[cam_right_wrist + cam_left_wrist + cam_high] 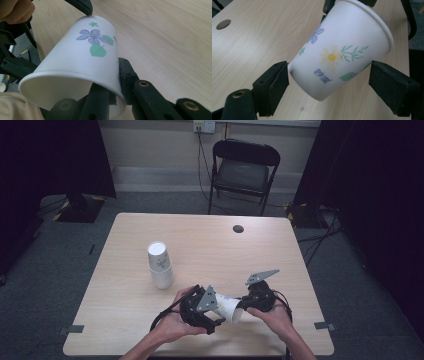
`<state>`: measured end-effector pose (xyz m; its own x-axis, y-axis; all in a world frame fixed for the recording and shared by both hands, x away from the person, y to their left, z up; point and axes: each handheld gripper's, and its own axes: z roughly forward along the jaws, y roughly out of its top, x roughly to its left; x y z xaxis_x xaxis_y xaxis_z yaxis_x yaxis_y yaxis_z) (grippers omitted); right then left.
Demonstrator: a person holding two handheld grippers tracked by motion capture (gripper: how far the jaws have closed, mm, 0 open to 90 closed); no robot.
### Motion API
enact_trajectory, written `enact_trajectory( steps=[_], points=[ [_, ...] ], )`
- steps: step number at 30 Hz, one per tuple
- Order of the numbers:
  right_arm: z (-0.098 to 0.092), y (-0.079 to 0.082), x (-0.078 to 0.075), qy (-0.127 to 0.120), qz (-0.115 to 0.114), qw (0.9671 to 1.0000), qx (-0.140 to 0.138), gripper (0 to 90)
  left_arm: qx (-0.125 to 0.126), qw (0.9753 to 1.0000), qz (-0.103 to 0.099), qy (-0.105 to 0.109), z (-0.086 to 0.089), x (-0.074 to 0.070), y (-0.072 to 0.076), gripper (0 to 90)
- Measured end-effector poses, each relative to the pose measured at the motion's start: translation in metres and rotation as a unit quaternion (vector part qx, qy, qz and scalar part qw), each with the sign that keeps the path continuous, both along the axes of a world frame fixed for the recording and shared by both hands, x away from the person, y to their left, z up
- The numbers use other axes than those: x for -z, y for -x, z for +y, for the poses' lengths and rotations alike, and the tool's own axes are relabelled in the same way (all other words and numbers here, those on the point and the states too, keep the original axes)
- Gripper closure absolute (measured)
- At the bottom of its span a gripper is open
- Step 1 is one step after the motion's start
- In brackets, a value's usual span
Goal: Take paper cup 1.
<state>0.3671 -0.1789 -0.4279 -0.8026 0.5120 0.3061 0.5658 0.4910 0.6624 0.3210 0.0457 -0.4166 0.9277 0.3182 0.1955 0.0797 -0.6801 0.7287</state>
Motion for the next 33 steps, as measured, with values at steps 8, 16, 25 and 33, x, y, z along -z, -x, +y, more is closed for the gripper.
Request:
enact_trajectory(
  steps=[8,16,25,33],
  points=[
    [0.003,-0.004,0.005,0.011,0.039,0.9992,-0.008,86.0,0.03,0.9989,-0.025,-0.026,-0.008,0.003,0.006,14.9],
    [0.012,-0.005,0.006,0.011,0.06,0.998,-0.016,86.5,0.043,0.997,-0.048,-0.043,-0.02,0.011,0.012,16.1],
    [0.017,-0.005,0.008,0.012,0.086,0.9962,-0.005,86.7,0.048,0.9955,-0.069,-0.045,-0.028,0.015,0.017,18.4],
    [0.021,-0.005,0.011,0.005,0.107,0.9942,-0.003,87.6,0.061,0.9918,-0.093,-0.062,-0.031,0.014,0.02,20.3]
  ],
)
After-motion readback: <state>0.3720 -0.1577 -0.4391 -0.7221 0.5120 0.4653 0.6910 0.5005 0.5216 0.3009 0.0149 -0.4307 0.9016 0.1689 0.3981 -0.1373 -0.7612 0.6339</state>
